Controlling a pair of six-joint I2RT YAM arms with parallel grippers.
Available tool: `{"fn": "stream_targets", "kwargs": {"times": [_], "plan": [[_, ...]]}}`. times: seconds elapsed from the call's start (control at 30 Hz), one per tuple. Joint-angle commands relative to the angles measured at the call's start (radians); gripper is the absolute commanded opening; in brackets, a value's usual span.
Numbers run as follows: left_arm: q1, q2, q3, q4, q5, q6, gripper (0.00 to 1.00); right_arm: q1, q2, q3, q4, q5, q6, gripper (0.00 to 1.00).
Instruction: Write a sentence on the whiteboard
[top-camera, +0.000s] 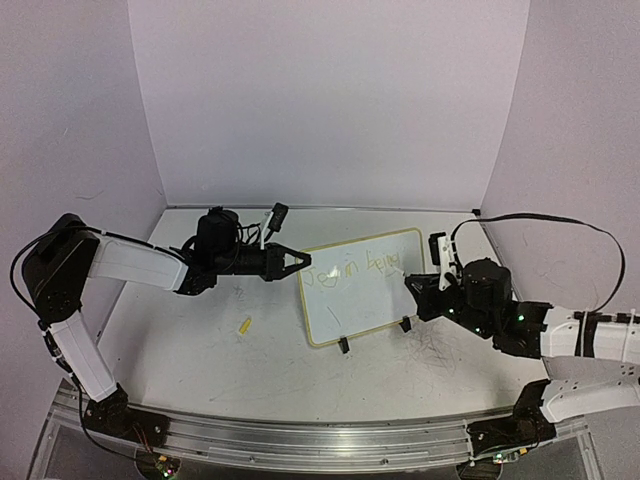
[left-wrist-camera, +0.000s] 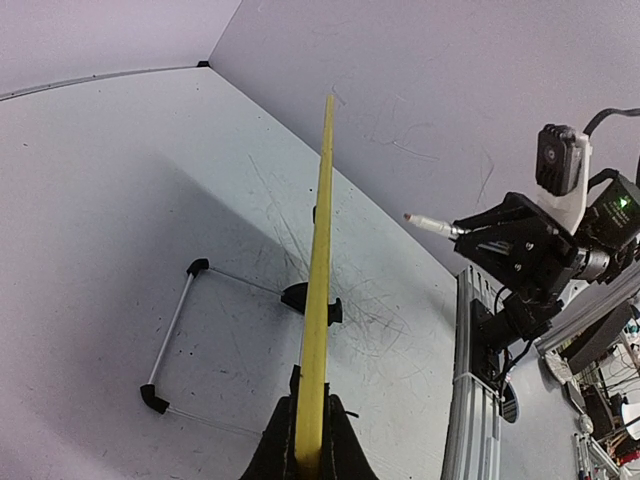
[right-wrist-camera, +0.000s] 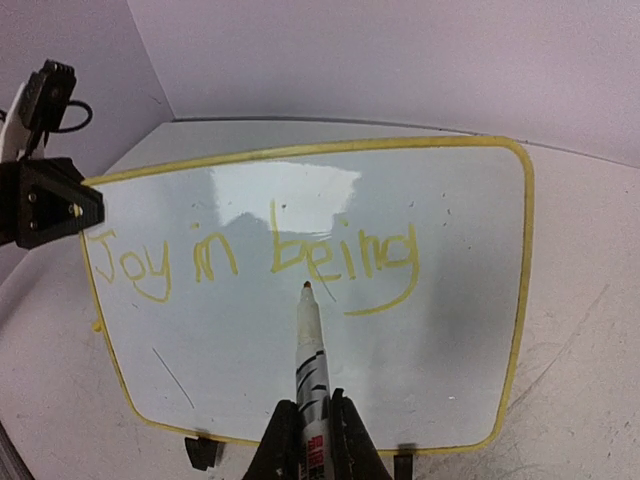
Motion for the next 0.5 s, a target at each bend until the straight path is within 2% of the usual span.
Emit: {"fn": "stream_targets", "kwargs": {"times": [0.0,0.47], "plan": [[0.009,-0.027,-0.014,-0.075,-0.109,0.044,0.00,0.019,0.041,0.038,0.008,-0.085,-0.080,0.00],[0.004,-0.003,-0.002,-0.075,-0.110,0.050,0.00,0.192,0.238,0.097,0.070,-0.107,-0.106,0.00]]}}
